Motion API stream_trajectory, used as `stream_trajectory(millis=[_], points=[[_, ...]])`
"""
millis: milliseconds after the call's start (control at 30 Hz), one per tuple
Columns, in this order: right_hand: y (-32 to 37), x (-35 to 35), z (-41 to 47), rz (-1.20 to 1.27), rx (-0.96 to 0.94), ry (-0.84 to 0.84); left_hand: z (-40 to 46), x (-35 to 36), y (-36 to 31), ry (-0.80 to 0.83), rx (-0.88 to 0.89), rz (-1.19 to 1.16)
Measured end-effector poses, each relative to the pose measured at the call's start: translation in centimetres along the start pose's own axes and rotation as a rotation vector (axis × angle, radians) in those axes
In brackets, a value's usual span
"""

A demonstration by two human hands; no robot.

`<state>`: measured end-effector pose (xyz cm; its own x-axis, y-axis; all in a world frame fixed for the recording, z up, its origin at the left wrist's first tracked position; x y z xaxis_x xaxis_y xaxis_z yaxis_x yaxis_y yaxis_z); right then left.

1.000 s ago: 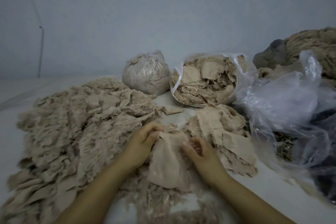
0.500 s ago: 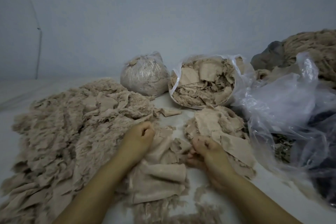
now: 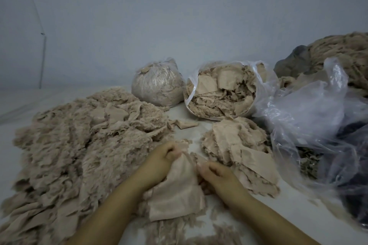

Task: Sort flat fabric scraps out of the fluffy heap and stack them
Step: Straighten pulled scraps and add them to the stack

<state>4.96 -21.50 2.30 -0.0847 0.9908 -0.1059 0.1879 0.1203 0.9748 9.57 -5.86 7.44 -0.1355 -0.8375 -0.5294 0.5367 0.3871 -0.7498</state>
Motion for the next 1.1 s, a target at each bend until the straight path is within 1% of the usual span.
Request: stream_trajectory(millis=[33, 100, 167, 267, 300, 433, 500, 600, 633, 667, 733, 767, 800, 833, 867, 900, 967, 1000, 1033, 1100], points=[[0.0, 0.2, -0.1, 0.081, 0.018, 0.054, 0.0, -0.3, 0.1, -0.093, -0.034, -0.084], [0.2, 0.7, -0.3, 0.194, 0.013, 0.122, -0.2, -0.3, 0.2, -0.177, -0.08, -0.133], [0.3, 0.8, -0.4, 0.253, -0.004, 0.07, -0.6, 0.5, 0.3, -0.228, -0.065, -0.144], [0.2, 0.7, 0.1, 0.358, 0.006, -0.029, -0.9, 0.7, 0.7, -0.351, -0.093, -0.151], [0.5, 0.5, 0.1, 0.367, -0.003, -0.056, -0.9, 0.5, 0.9, -0.38, -0.093, -0.11], [0.9, 0.2, 0.1, 0.382, -0.022, -0.087, -0.8, -0.7, 1.7, -0.438, -0.096, 0.205], [1.0, -0.2, 0.0, 0.366, -0.016, -0.136, -1.0, -1.3, 1.9, -0.459, -0.092, 0.269], [1.6, -1.3, -0.2, 0.33, -0.065, -0.244, -1.6, -2.6, 2.1, -0.5, -0.084, 0.374], [1.9, -1.7, -0.4, 0.329, -0.086, -0.261, -1.7, -3.0, 2.3, -0.486, -0.071, 0.44], [2.2, -1.9, -0.5, 0.339, -0.102, -0.257, -1.5, -3.2, 2.3, -0.436, -0.066, 0.522], [2.5, -1.6, -0.6, 0.341, -0.102, -0.198, -1.3, -3.5, 1.8, -0.313, -0.095, 0.732], [2.5, -1.2, -0.7, 0.323, -0.102, -0.157, -1.1, -3.5, 1.1, -0.291, -0.057, 0.82], [2.4, -0.8, -0.7, 0.293, -0.11, -0.122, -1.1, -3.0, 0.3, -0.3, 0.054, 0.839], [2.4, -0.4, -0.8, 0.258, -0.121, -0.096, -1.1, -2.2, -0.9, -0.316, 0.192, 0.778], [2.3, -0.1, -0.9, 0.224, -0.14, -0.082, -1.2, -1.1, -2.1, -0.301, 0.282, 0.632], [2.4, 0.1, -1.0, 0.202, -0.159, -0.076, -1.2, 0.0, -2.8, -0.226, 0.276, 0.434], [2.4, 0.4, -1.1, 0.268, -0.186, -0.046, -1.3, 2.6, -3.2, 0.025, 0.047, 0.063], [2.4, 0.4, -1.1, 0.333, -0.192, -0.035, -1.5, 3.6, -3.1, 0.107, -0.046, -0.064], [2.3, 0.2, -1.1, 0.363, -0.192, -0.055, -1.7, 4.3, -2.7, 0.126, -0.087, -0.146], [2.0, -0.6, -0.7, 0.286, -0.178, -0.198, -2.1, 4.6, -2.1, 0.099, -0.135, -0.298]])
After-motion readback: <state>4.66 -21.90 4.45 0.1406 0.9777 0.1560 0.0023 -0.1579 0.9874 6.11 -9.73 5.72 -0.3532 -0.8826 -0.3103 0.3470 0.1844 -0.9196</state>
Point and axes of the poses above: each hand's wrist, its own z-axis towards the middle knuckle, its own x-axis out of the palm, y = z × x, the point moved 4 cm from there along z, towards the middle knuckle, and after that the axes turned 11 degrees about x, right-handed, at the moved point
